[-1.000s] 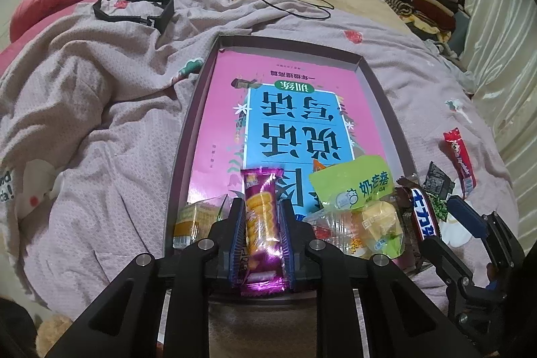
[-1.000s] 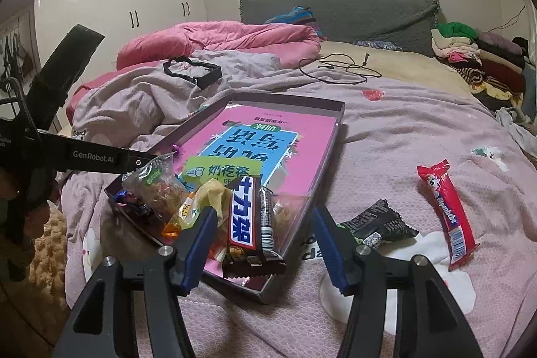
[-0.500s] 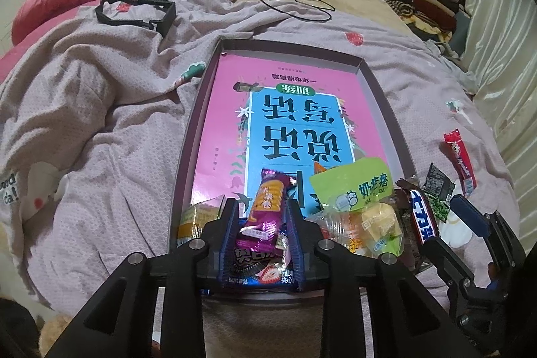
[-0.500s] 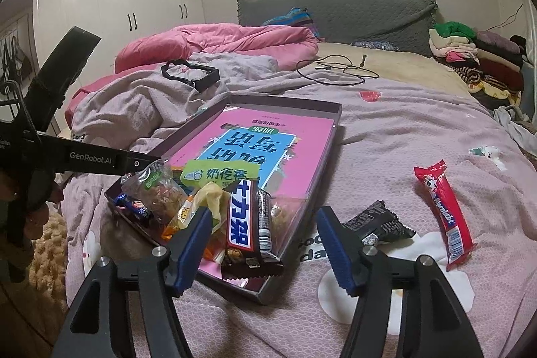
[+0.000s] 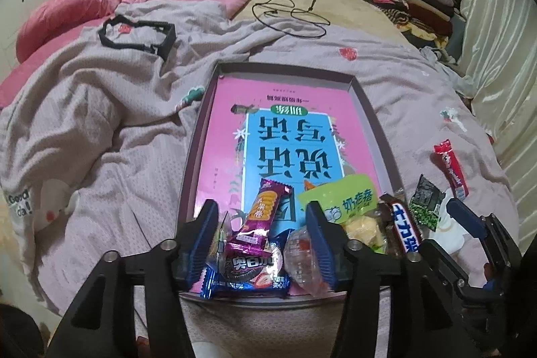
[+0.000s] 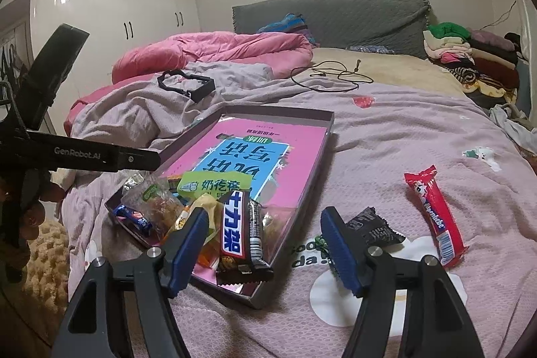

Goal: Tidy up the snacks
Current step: 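Grasp the red candy bar with the right tool while the left tool grasps the green pea pack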

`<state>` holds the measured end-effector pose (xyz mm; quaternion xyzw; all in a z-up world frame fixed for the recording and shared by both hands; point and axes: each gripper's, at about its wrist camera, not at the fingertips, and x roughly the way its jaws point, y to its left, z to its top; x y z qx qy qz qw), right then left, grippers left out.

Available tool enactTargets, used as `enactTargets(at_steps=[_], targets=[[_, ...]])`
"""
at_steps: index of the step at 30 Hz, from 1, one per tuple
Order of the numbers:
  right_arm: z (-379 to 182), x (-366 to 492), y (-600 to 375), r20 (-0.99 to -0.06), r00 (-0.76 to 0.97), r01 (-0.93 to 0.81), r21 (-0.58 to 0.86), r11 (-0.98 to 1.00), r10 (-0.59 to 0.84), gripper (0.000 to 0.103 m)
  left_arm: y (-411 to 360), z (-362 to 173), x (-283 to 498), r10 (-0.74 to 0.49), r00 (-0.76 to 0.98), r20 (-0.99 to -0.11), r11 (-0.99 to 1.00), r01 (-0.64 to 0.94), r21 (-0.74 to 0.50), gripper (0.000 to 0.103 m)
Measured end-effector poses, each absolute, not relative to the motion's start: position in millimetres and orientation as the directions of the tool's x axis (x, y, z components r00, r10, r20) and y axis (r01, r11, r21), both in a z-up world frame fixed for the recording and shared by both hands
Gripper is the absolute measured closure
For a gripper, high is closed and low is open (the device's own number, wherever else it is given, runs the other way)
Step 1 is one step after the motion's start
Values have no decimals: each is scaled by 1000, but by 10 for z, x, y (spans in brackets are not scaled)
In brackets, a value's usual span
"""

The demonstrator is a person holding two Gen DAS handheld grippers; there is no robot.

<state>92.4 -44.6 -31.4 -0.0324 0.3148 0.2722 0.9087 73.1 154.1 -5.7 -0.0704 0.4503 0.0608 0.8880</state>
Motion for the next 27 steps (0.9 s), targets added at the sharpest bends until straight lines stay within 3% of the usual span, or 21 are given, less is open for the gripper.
enactTargets(at_steps=[8, 19, 27], targets=[[-245, 919, -519, -571, 667, -505, 126, 854, 478, 30, 1458, 85, 713, 56, 614, -787, 986, -158, -53, 32], [-122, 1003, -789, -543, 702, -452, 161, 877, 461, 28, 1257, 245, 703, 29, 634, -773, 991, -118, -60, 31], [-59, 1197, -1207, -561, 742, -339, 159, 927, 367, 27, 985, 257, 748, -10, 628, -778, 997, -56, -58, 31]])
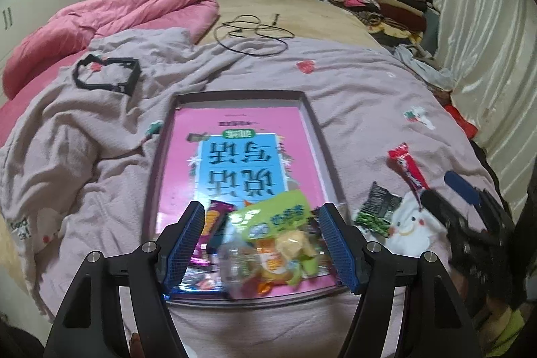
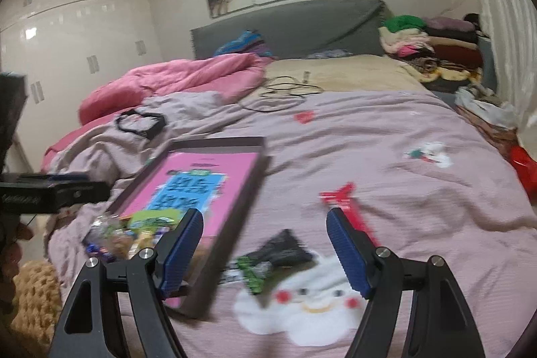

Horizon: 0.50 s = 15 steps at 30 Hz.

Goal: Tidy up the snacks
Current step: 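Grasp the red candy bar with the right tool while the left tool grasps the green pea pack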

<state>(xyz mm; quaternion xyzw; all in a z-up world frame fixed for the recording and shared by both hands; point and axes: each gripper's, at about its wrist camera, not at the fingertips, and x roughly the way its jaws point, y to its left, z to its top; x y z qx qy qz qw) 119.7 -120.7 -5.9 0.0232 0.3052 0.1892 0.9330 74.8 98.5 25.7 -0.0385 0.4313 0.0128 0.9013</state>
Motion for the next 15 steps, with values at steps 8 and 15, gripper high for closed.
enactTargets(at_steps=[8, 15], targets=[[-202, 1475, -1680, -640, 713, -238, 162, 958, 286, 27, 551, 203, 848, -65, 605, -794, 998, 47, -46, 31], [-352, 1608, -1756, -703, 668, -242, 107, 964, 246, 27, 87, 27, 969, -89, 561, -823, 982, 186, 21, 31]])
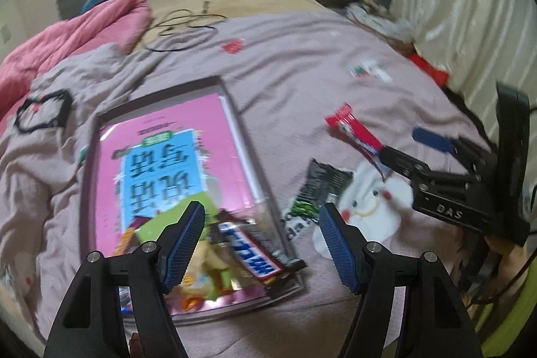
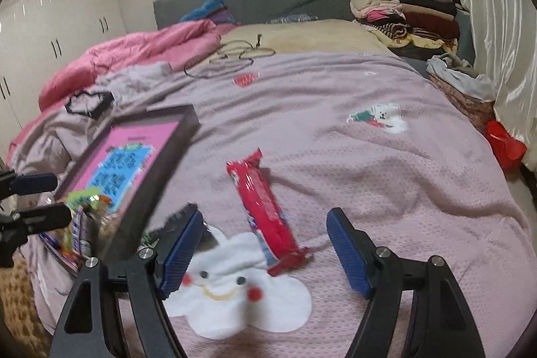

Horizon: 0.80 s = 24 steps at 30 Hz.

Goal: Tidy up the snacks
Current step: 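Grasp the red candy bar with the right tool while the left tool grasps the green pea pack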

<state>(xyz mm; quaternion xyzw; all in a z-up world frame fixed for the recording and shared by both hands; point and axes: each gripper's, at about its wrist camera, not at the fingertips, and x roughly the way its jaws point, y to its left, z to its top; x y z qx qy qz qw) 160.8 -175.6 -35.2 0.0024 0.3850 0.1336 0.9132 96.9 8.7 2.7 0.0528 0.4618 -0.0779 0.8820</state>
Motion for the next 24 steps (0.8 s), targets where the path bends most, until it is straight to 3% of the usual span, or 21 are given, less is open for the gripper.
enactTargets(at_steps=[6, 9, 15, 18, 19, 23, 24], targets=[[-438, 1656, -1628, -716, 658, -292, 43, 955, 234, 27, -245, -123, 1042, -95, 521, -848, 954, 291, 72, 31], [-517, 1745, -1586, -729, 651, -308, 4, 951, 214, 33, -349, -159, 1087, -90, 506, -858, 939, 329, 95, 31], [-715, 1970, -1676, -765, 604, -285, 53, 957, 222, 52, -505, -200, 1246, -95, 475, -875, 922, 374, 103, 31], [-748, 1987, -1722, -762, 602, -274, 84, 958, 239, 66, -579, -267, 1343, -102, 452, -886, 914, 393, 96, 31], [-742, 1985, -1738, -758, 603, -274, 95, 957, 248, 76, -605, -298, 1372, -102, 442, -891, 912, 400, 94, 31], [-710, 1972, -1811, -746, 610, -261, 129, 957, 267, 82, -705, -441, 1478, -104, 387, -916, 896, 436, 83, 32], [-698, 1975, -1836, -743, 612, -255, 140, 957, 272, 82, -724, -474, 1498, -103, 377, -920, 892, 444, 82, 38]])
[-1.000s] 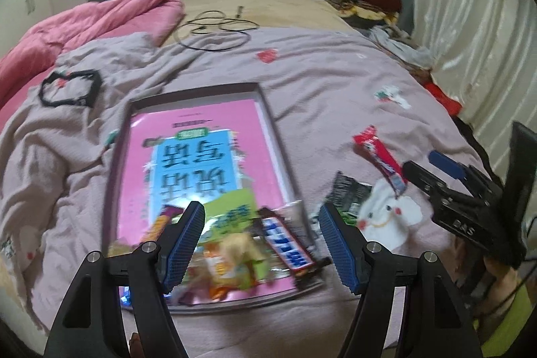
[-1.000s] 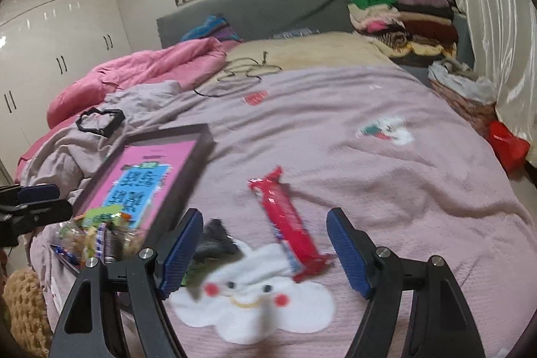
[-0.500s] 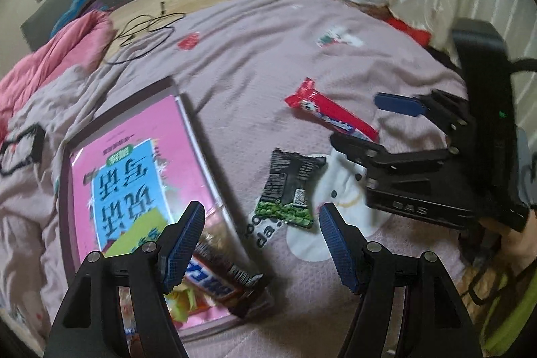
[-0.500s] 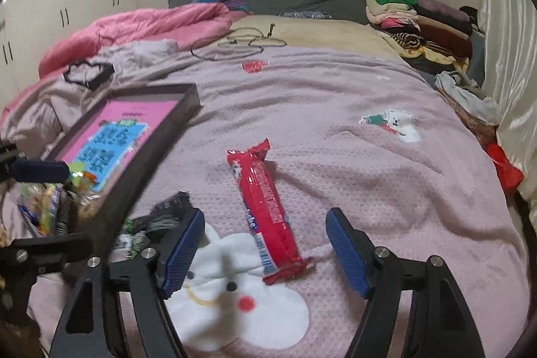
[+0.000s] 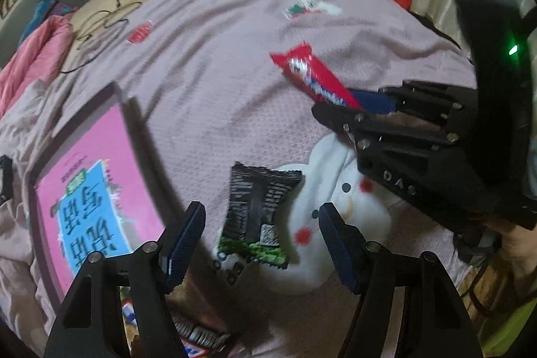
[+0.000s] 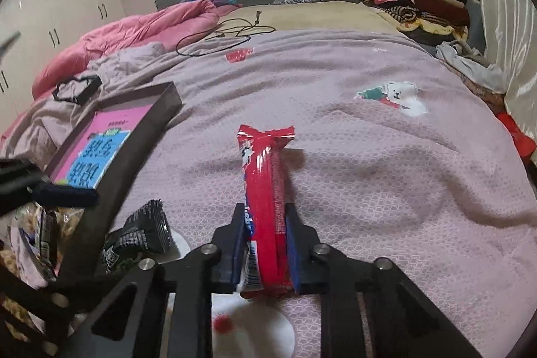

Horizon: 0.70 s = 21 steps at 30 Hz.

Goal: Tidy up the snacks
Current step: 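Grasp the red candy bar with the right tool while the left tool grasps the green pea pack, then carry the red candy bar and green pea pack over the pink tray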

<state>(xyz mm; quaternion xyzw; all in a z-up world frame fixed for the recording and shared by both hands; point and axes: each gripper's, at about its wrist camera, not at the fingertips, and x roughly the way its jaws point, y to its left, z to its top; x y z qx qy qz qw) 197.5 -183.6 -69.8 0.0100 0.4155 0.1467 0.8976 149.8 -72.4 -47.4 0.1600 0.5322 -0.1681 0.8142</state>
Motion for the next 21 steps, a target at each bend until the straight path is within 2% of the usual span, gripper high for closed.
enactTargets(at_steps=[5, 10, 12, 16, 17, 21], targets=[[-627, 1962, -1894, -721, 625, -247, 180, 952, 298, 84, -762, -585, 1570, -97, 340, -935, 889, 452, 71, 52], [-557, 1923, -1894, -700, 641, -259, 188, 947, 314, 85, -725, -630, 1641, -110, 336, -936, 905, 424, 46, 56], [-543, 1914, -1892, -697, 644, -261, 189, 947, 316, 85, -710, -647, 1661, -108, 339, -935, 911, 410, 43, 63], [-500, 1898, -1907, -678, 656, -263, 205, 943, 331, 86, -653, -654, 1699, -129, 346, -929, 922, 388, 17, 68], [-491, 1893, -1916, -674, 659, -263, 211, 941, 335, 86, -637, -649, 1697, -131, 351, -927, 924, 382, 14, 72], [-444, 1879, -1937, -655, 665, -272, 233, 934, 358, 86, -563, -579, 1666, -160, 372, -914, 937, 347, -23, 75]])
